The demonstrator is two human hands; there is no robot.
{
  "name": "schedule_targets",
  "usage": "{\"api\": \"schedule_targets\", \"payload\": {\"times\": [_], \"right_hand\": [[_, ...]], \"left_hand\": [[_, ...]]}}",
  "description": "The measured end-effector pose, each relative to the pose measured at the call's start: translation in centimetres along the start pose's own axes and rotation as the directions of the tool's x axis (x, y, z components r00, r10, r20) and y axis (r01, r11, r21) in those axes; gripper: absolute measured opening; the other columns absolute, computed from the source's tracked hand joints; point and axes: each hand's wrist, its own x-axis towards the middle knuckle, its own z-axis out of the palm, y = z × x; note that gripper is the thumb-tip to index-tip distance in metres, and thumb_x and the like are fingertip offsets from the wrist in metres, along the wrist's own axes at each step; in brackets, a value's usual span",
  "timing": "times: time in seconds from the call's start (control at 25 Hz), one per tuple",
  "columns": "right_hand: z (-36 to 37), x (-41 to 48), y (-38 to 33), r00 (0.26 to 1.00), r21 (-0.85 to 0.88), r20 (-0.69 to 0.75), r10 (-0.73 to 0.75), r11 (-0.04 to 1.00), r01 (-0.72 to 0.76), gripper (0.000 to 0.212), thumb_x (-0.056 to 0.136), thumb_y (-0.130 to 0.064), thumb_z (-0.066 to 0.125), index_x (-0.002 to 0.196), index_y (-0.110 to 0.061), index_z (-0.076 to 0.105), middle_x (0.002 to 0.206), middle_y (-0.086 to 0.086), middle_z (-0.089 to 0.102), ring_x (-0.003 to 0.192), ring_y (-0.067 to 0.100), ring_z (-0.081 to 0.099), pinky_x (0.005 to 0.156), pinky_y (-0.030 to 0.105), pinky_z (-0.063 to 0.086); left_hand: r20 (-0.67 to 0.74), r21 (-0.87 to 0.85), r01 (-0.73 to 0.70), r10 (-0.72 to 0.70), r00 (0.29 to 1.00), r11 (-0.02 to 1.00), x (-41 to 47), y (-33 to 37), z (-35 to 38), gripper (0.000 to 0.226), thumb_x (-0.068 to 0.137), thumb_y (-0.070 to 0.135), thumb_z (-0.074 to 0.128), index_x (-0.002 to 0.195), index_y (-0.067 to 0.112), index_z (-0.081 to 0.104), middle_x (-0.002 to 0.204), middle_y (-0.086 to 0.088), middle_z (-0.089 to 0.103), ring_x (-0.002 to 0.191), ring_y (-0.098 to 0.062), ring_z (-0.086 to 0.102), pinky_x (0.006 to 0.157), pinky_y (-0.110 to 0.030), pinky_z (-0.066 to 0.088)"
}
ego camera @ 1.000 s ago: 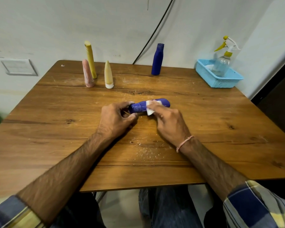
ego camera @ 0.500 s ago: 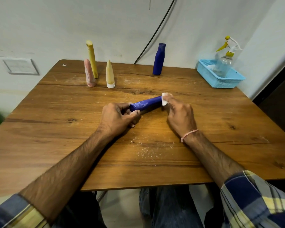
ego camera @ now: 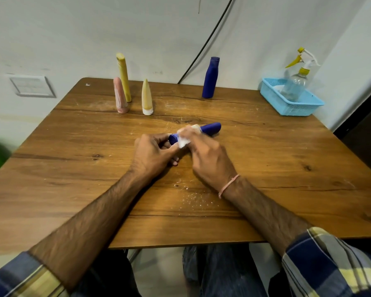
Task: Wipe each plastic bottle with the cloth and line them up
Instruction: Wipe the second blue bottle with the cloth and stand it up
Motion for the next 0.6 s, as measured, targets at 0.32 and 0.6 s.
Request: {"api": "schedule_targets", "payload": {"times": [0.32, 0.6], "right_hand": [[-2.2, 2.0, 0.7, 0.995, -0.033, 0.083, 0.060, 0.998, -0.057, 0.034, 0.095, -0.004, 0.053, 0.127, -0.016, 0.057, 0.102, 0.004, 0.070, 0.085, 0.012, 0.063, 0.080, 0.033, 0.059], [-2.0, 2.4, 0.5, 0.998, -0.015, 0.035, 0.060, 0.998, -0.060, 0.037, 0.092, 0.000, 0.055, 0.125, -0.014, 0.064, 0.117, 0.008, 0.070, 0.109, 0.018, 0.065, 0.097, 0.036, 0.054]], "left_hand": [[-0.038, 0.234, -0.124, 0.136, 0.990, 0.964, -0.4, 0.1, 0.2, 0.024, 0.087, 0.023, 0.078, 0.110, 0.016, 0.076, 0.067, 0.010, 0.070, 0.056, 0.006, 0.065, 0.050, -0.009, 0.050], [-0.034, 0.225, -0.108, 0.118, 0.992, 0.968, -0.4, 0.1, 0.2, 0.026, 0.086, 0.024, 0.078, 0.111, 0.016, 0.075, 0.070, 0.009, 0.070, 0.057, 0.001, 0.066, 0.053, -0.011, 0.054]]}}
